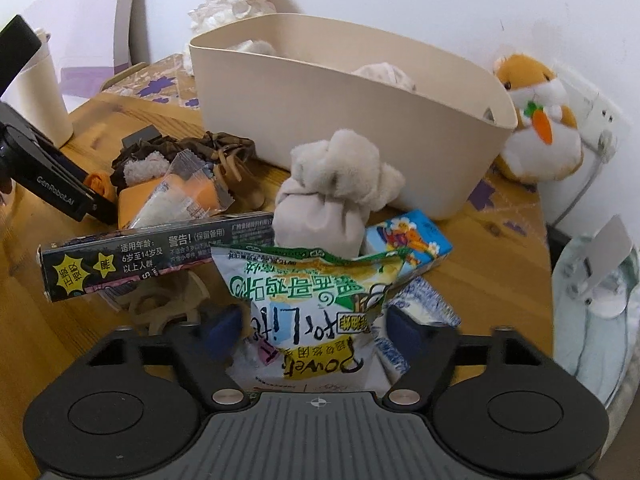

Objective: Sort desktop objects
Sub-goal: 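Grasp the orange sock with the left tool while the right tool grasps the white snack bag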

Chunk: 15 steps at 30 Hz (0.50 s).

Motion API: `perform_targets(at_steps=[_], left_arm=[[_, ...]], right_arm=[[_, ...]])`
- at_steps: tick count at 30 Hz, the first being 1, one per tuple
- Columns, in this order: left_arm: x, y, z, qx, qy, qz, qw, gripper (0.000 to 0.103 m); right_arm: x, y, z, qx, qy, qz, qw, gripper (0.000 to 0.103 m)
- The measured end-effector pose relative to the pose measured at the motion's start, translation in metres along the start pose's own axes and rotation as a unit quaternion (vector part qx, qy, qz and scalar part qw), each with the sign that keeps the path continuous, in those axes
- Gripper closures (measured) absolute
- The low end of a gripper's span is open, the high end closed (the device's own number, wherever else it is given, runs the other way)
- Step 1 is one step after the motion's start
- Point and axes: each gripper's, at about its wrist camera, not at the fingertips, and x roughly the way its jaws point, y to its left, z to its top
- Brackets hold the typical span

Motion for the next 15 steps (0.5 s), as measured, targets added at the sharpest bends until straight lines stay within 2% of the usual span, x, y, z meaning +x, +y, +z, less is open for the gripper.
perform_targets(at_steps=[1,3,7,10,15], left_arm=[[0.0,0.0,0.0,0.0,0.002,-0.003,1.0,0.047],[-0.001,0.0,0.0,0.001,0.005,-0.01,0.9999,0.053],[-0.005,-0.002,-0.002,0.003,0.018,-0.017,0.9997,0.079],[-0.008,-0.002,-0.005,-0.002,0.027,-0.03,0.9992,0.082],[-0.014,0.001,-0.013,-0.004,0.027,-0.038,0.9989,0.083]], right_arm=[[0.0,-0.001,-0.001,0.004,-0.002,0.005,1.0,0.039],[-0.001,-0.001,-0.002,0.006,-0.001,0.008,1.0,0.041],[-0.005,-0.003,-0.005,0.009,0.002,0.004,1.0,0.043],[-0.011,-0.007,-0.007,0.021,0.002,0.006,1.0,0.048],[-0.024,-0.013,-0.011,0.031,-0.008,0.013,0.999,0.049]])
